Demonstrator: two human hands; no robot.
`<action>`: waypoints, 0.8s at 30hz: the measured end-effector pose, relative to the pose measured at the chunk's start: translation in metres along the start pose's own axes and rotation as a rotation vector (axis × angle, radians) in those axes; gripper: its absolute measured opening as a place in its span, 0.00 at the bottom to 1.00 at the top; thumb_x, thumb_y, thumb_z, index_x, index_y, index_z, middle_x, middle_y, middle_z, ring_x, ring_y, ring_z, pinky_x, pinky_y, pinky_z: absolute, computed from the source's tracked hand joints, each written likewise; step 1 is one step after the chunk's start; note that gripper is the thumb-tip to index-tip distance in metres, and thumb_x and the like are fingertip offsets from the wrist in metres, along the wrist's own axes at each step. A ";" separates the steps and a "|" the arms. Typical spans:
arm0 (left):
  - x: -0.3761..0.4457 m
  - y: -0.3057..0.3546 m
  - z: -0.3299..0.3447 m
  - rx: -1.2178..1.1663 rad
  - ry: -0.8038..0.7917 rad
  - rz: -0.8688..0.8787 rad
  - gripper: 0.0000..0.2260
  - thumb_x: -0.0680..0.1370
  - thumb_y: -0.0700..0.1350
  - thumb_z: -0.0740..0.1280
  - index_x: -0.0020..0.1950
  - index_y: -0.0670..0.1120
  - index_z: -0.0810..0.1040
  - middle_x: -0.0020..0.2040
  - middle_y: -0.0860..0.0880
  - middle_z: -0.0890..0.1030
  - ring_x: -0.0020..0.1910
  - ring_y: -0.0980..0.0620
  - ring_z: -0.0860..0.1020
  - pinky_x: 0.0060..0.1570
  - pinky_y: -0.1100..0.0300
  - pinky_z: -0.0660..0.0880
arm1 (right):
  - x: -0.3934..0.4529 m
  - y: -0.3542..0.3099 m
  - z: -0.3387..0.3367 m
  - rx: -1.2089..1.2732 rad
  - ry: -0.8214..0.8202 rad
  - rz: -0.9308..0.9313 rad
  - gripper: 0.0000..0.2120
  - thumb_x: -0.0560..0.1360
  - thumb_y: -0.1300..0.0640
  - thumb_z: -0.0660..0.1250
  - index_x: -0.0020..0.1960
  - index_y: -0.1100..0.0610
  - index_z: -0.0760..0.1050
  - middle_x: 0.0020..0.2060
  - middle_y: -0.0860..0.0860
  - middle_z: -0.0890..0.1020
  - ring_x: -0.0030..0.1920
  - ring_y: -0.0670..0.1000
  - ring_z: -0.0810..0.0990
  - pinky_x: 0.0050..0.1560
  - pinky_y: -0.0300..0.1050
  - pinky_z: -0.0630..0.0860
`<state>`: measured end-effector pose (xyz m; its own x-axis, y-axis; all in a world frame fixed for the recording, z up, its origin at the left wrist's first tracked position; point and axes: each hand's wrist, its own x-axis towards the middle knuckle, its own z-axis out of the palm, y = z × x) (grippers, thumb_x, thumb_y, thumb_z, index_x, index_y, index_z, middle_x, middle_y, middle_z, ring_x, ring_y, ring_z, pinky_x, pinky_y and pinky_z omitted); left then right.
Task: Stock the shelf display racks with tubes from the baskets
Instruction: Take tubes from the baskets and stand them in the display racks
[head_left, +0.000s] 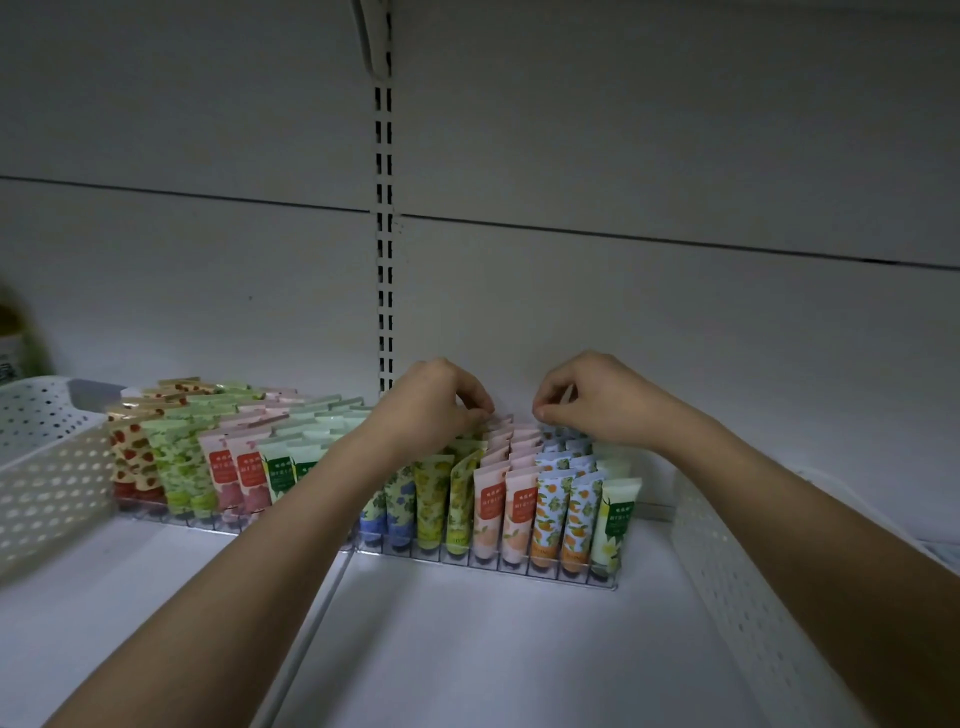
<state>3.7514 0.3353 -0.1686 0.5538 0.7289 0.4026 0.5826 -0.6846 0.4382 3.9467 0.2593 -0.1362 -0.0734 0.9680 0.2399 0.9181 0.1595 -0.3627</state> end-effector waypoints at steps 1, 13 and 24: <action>0.002 0.000 0.001 0.003 -0.018 -0.004 0.03 0.74 0.46 0.72 0.44 0.53 0.86 0.37 0.61 0.80 0.32 0.69 0.74 0.30 0.76 0.64 | 0.001 0.001 0.001 -0.007 -0.011 0.003 0.03 0.74 0.60 0.71 0.45 0.56 0.84 0.39 0.46 0.84 0.36 0.36 0.77 0.35 0.24 0.69; 0.011 0.007 0.004 0.076 -0.150 0.045 0.04 0.73 0.44 0.72 0.46 0.50 0.87 0.43 0.55 0.85 0.38 0.61 0.79 0.44 0.66 0.75 | 0.009 0.003 0.015 -0.044 -0.091 0.002 0.03 0.72 0.58 0.73 0.45 0.54 0.85 0.39 0.46 0.85 0.40 0.41 0.82 0.38 0.29 0.74; 0.013 0.011 0.003 0.126 -0.202 0.062 0.07 0.73 0.41 0.72 0.48 0.50 0.86 0.46 0.53 0.86 0.43 0.57 0.81 0.49 0.62 0.77 | 0.012 0.003 0.019 -0.042 -0.072 0.016 0.02 0.72 0.59 0.73 0.44 0.55 0.85 0.38 0.47 0.85 0.38 0.42 0.81 0.40 0.33 0.75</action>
<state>3.7665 0.3377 -0.1608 0.6912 0.6779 0.2506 0.6067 -0.7327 0.3085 3.9416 0.2748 -0.1519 -0.0848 0.9822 0.1679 0.9348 0.1367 -0.3277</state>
